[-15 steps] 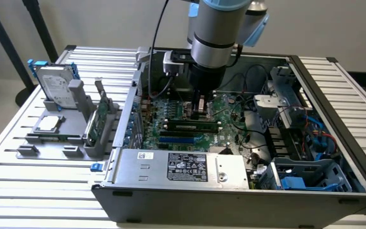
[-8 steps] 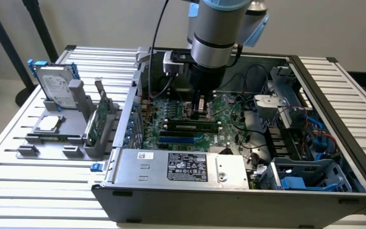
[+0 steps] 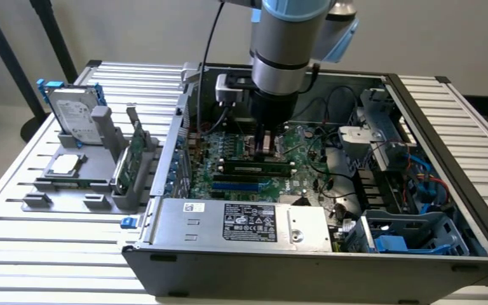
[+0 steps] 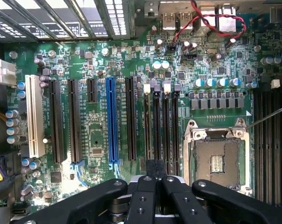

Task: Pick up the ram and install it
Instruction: 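Press down the ram until it locks into place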

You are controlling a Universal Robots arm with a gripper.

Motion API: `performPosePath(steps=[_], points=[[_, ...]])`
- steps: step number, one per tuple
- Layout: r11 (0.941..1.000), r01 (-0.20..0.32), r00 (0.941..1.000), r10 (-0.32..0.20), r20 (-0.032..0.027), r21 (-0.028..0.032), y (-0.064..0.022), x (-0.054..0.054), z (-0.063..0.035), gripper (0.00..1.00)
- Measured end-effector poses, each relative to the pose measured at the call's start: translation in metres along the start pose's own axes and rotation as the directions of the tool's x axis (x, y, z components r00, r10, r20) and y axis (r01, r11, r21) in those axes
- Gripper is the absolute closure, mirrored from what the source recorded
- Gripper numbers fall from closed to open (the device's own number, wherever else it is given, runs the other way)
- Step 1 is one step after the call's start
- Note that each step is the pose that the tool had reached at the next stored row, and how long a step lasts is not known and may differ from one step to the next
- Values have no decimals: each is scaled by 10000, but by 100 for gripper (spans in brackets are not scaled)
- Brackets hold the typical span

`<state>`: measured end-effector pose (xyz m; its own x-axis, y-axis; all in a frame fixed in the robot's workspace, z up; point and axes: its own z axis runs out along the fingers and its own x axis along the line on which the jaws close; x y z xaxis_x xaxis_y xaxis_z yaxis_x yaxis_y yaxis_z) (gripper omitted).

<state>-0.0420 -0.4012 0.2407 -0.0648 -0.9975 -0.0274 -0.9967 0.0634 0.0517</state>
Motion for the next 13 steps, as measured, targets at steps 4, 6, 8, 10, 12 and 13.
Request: performPosePath(steps=[4,6,8,10,12,13], points=[[10000,15,10000,-15,5,21,3,0,20,89],[10000,27,10000,-27,6,41,3,0,33,89],[10000,45,10000,-45,6,65,2,0,43,89],[9999,63,10000,-63,6,89,2,0,52,89],[9999,78,10000,-78,5,110,1,0,60,89],[9999,86,10000,-86,6,119,1,0,65,89]])
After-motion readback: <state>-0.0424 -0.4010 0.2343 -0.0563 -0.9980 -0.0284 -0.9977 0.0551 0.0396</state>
